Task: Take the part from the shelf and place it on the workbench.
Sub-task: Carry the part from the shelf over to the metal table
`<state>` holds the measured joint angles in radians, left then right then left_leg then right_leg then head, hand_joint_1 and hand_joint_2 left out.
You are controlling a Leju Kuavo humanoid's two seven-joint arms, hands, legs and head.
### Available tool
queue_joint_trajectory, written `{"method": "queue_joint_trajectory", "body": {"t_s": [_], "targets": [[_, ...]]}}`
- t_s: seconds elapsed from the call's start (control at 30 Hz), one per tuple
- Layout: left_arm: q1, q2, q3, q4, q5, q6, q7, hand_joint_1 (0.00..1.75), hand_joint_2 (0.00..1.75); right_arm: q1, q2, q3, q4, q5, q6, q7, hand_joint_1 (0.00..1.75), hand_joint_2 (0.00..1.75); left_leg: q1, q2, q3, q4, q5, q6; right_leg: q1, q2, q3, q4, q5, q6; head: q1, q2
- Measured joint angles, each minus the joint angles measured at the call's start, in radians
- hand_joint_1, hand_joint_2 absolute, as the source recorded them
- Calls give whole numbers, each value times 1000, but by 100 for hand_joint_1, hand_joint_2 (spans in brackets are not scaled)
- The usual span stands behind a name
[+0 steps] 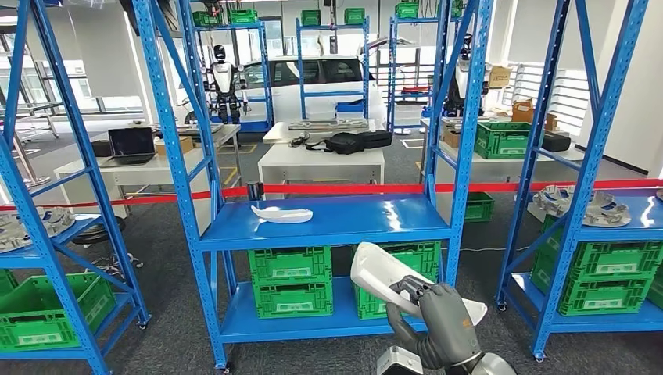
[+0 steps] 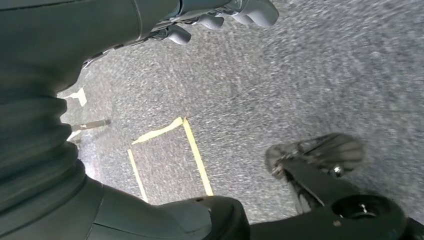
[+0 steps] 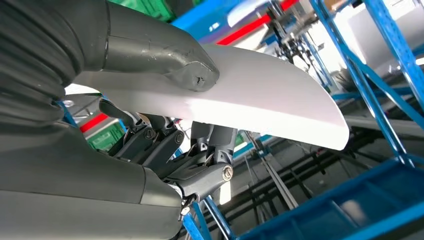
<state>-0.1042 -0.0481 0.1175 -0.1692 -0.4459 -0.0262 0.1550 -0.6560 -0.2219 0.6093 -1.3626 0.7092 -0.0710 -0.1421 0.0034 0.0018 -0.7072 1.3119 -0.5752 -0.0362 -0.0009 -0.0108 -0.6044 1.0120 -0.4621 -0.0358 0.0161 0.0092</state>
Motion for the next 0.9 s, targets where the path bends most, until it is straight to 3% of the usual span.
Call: {"method": "queue_joint_trajectory", "body": {"t_s": [0.03,0.1,0.17,0.2,0.27,0.3,0.33,0.43,0.47,0.5,0.53,0.6,0.63,0.7,0.77,0.8,0.83,0.9], "targets": [[0,0,0,0,-2,0,1,0,175,5,0,2,0,7,-3,1,175,175,0,0,30,-28,31,3,2,0,-12,2,7,1,0,0],[-1,0,0,-1,-2,0,0,0,175,11,2,5,0,21,-10,2,175,175,-4,1,128,-160,63,16,5,-1,-30,5,22,5,0,0],[-5,1,0,-2,-2,-1,-4,0,175,13,4,6,0,35,-15,3,175,175,-10,5,203,-282,40,27,6,-5,-38,6,36,13,0,0],[-6,0,0,-2,-3,-1,-6,0,175,14,5,6,0,42,-16,2,175,175,-13,5,215,-310,30,32,6,-10,-41,5,43,19,0,0],[-7,-1,0,-2,-3,-1,-7,0,175,17,7,8,0,56,-16,-3,175,175,-11,-2,209,-325,37,43,4,-13,-46,6,48,30,0,0],[-6,-1,0,-2,-3,-1,-7,0,175,18,7,10,0,62,-15,-5,175,175,-10,-5,206,-327,46,51,3,-11,-53,20,34,35,1,0],[-5,-1,0,-2,-3,-1,-7,0,175,18,7,12,0,66,-14,-8,175,175,-8,-8,201,-329,55,57,2,-6,-68,58,4,40,1,0],[-3,1,0,-2,-3,-1,-11,0,175,20,7,18,0,67,-8,-17,175,175,-6,-22,169,-322,79,62,-4,3,-134,252,-113,50,3,0],[-1,1,0,-1,-3,-1,-13,0,175,20,7,20,0,66,-4,-20,175,175,-6,-28,158,-317,84,60,-4,4,-139,287,-127,51,3,0],[0,0,0,-1,-3,-1,-14,0,175,20,7,21,0,64,-1,-23,175,175,-5,-36,147,-311,88,58,-5,5,-125,283,-123,52,3,0],[1,0,1,-1,-3,-1,-16,0,175,18,7,23,0,61,2,-26,175,175,-4,-44,137,-304,92,55,-6,8,-89,237,-103,51,3,0],[2,-1,1,-1,-3,-1,-20,0,175,11,7,23,0,53,6,-31,175,175,-3,-59,119,-290,96,48,-9,35,1,99,-65,48,4,0],[2,-1,2,-1,-3,-1,-21,0,175,7,7,24,0,51,7,-34,175,175,-2,-67,111,-284,99,43,-10,48,30,49,-55,45,4,0],[3,-1,4,-1,-3,-1,-24,0,175,4,7,25,3,47,7,-36,175,175,0,-80,98,-280,107,29,-7,56,40,22,-56,38,4,0],[10,0,6,0,-2,-1,-27,0,175,2,7,28,7,45,8,-37,175,175,2,-87,91,-280,113,16,-6,37,38,17,-46,24,4,0],[13,0,6,0,-1,-1,-29,0,175,0,7,30,8,45,8,-37,175,175,1,-76,85,-270,105,10,-8,27,37,13,-41,16,2,0],[15,0,7,0,-1,-1,-30,0,175,-2,7,32,9,45,8,-37,175,175,1,-59,71,-244,85,5,-10,16,36,9,-36,9,1,0],[16,0,7,0,0,0,-31,0,175,-5,8,34,13,44,8,-37,175,175,3,-24,25,-134,20,-5,-9,-6,30,8,-30,1,-1,0]]}}
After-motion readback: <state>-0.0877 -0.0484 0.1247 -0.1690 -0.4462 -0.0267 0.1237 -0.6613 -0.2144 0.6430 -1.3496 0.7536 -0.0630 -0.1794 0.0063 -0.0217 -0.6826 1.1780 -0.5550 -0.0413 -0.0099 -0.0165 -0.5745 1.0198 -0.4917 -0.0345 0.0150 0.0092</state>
